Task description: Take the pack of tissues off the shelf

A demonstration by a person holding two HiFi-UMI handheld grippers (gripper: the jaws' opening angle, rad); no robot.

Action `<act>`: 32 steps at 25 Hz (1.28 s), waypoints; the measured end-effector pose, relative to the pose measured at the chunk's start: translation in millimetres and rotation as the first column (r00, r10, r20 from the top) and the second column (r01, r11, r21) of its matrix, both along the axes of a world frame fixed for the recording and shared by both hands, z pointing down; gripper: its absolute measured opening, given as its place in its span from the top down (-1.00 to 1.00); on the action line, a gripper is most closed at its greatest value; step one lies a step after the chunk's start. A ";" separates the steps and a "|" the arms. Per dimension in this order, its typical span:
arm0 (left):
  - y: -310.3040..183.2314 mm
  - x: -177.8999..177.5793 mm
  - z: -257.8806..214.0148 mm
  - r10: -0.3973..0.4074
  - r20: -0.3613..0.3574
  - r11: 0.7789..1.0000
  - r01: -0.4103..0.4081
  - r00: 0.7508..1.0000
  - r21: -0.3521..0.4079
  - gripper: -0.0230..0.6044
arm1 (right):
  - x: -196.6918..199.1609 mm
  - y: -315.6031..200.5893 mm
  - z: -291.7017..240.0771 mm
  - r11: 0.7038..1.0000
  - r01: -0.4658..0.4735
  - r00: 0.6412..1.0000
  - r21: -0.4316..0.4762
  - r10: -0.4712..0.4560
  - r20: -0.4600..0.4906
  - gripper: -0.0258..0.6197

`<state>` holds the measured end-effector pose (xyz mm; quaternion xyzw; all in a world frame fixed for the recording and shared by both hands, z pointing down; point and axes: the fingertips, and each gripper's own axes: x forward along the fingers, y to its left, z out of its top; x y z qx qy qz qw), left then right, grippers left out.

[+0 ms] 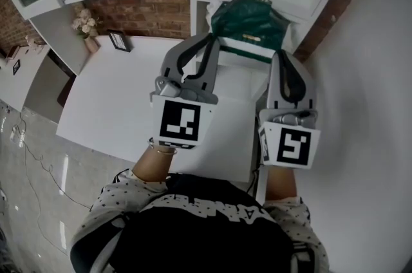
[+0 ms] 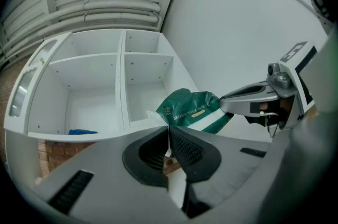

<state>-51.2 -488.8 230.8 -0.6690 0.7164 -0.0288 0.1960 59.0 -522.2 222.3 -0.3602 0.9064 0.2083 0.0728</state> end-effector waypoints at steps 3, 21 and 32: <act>3.9 -0.9 12.8 0.007 -0.018 1.000 -0.007 1.000 -0.018 0.79 | 0.3 3.3 13.6 1.000 0.012 1.000 -0.029 -0.012 -0.002 0.81; 7.7 -2.2 31.6 -0.001 -0.039 0.998 -0.002 0.999 -0.059 0.79 | -0.8 5.7 34.2 0.995 0.031 0.999 -0.091 -0.032 -0.005 0.81; 6.3 -2.6 33.2 0.008 -0.026 0.998 -0.010 1.000 -0.057 0.79 | -1.7 4.7 35.0 0.995 0.030 0.999 -0.094 -0.031 -0.011 0.81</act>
